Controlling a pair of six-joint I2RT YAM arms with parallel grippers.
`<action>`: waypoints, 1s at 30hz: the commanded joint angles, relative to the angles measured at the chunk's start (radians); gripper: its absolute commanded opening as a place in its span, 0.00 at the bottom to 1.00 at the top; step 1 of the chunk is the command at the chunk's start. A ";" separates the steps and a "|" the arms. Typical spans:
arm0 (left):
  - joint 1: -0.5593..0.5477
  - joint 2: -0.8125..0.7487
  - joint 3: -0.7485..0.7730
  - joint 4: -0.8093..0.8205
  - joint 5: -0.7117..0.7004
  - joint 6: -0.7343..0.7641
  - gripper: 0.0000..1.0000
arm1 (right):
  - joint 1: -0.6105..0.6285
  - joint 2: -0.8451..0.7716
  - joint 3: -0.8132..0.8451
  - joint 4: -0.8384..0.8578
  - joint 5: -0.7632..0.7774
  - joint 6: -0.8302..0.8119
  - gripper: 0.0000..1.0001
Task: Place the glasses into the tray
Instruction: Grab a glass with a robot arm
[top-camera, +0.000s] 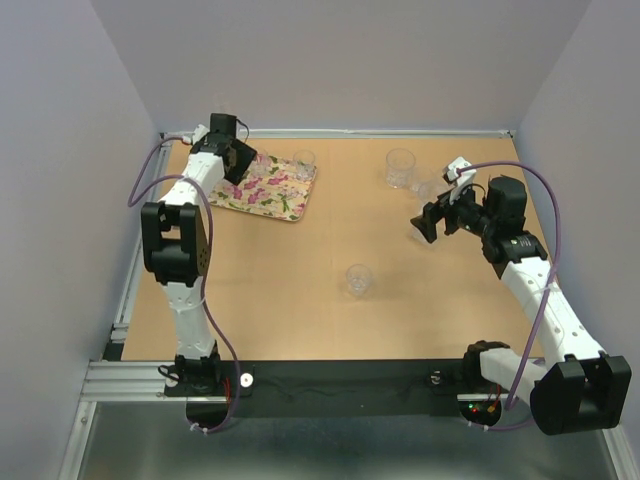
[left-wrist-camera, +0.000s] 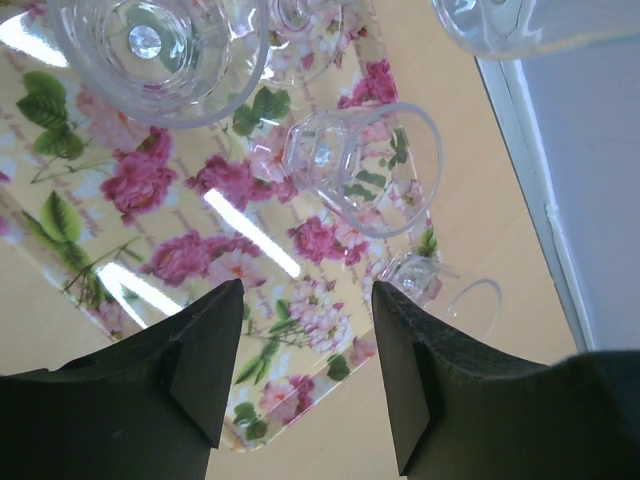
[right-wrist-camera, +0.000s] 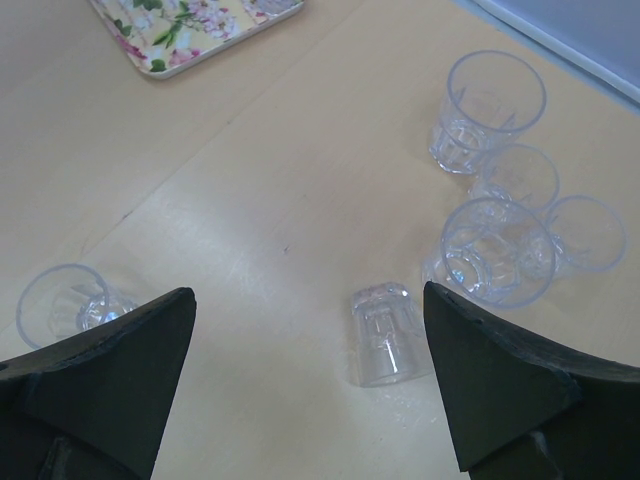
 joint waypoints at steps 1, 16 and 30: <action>0.015 -0.197 -0.114 0.075 0.019 0.108 0.63 | -0.012 -0.013 -0.016 0.052 -0.010 -0.018 1.00; 0.032 -1.084 -0.871 0.418 0.177 0.797 0.80 | -0.047 0.041 -0.014 0.049 -0.012 -0.015 1.00; 0.034 -1.627 -1.163 0.498 0.018 0.919 0.99 | -0.072 0.266 0.171 -0.003 0.189 0.296 1.00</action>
